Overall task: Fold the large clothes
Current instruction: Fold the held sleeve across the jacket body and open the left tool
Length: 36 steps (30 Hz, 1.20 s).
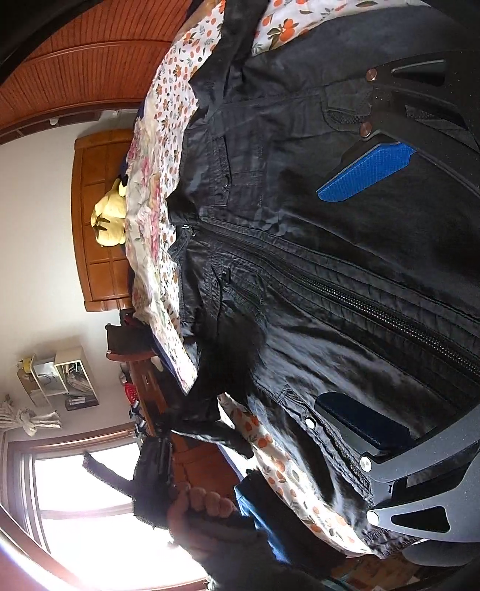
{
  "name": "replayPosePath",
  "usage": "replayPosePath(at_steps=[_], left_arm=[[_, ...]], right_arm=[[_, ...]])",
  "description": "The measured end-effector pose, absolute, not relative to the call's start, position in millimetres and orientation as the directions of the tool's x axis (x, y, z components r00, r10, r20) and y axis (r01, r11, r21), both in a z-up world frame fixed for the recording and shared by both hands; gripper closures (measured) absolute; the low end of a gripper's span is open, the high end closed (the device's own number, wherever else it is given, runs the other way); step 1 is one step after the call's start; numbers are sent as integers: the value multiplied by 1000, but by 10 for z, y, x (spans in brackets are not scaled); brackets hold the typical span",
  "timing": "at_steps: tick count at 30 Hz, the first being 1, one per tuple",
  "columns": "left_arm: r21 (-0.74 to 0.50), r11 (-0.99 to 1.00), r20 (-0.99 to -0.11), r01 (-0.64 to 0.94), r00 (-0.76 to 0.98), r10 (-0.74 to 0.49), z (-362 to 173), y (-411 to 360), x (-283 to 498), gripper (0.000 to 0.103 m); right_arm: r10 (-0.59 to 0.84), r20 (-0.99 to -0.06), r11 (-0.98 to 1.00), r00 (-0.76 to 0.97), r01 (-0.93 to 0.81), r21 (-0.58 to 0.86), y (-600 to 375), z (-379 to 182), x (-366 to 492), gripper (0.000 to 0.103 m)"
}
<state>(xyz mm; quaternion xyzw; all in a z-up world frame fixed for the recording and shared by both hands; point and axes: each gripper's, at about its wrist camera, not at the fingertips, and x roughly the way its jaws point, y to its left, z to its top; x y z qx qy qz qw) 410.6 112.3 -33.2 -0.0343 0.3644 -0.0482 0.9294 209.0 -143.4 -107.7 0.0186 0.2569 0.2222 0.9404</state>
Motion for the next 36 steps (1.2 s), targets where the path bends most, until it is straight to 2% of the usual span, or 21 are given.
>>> replayPosePath(at_steps=[6, 11, 14, 16, 20, 23, 24, 25, 31, 36], left_arm=[[-78, 992, -635, 103, 762, -129, -482, 831, 3725, 100], [-37, 998, -585, 50, 809, -63, -745, 879, 3337, 100], [-11, 1000, -542, 12, 840, -17, -824, 929, 3089, 92], [4, 1000, -504, 0, 864, 2, -817, 959, 2924, 63], [1, 1000, -448, 5, 894, -4, -741, 1064, 2672, 58], [10, 1000, -426, 6, 905, -1, -714, 1186, 2533, 35], [9, 1000, -415, 2, 910, 2, -697, 1256, 2492, 23], [3, 1000, -404, -4, 915, 5, -688, 1316, 2453, 20], [-30, 999, -409, -42, 912, 26, -655, 1728, 2343, 20], [-60, 995, -427, -78, 903, 45, -674, 2043, 2285, 20]], right_arm=[[418, -467, 904, 779, -409, 126, -1413, -1085, 2072, 0], [400, -465, 908, 790, -410, 84, -1339, -1102, 2044, 0], [381, -470, 914, 796, -401, 62, -1296, -1121, 2057, 0], [364, -476, 919, 800, -391, 46, -1264, -1132, 2070, 0], [319, -508, 929, 800, -370, 0, -1155, -1171, 2131, 0], [298, -525, 930, 797, -367, -29, -1092, -1161, 2149, 0], [290, -531, 930, 796, -366, -41, -1067, -1144, 2149, 0], [280, -542, 929, 792, -366, -56, -1030, -1129, 2162, 0], [257, -584, 907, 770, -402, -130, -740, -897, 2333, 0], [312, -604, 859, 734, -490, -151, -258, -609, 2662, 1]])
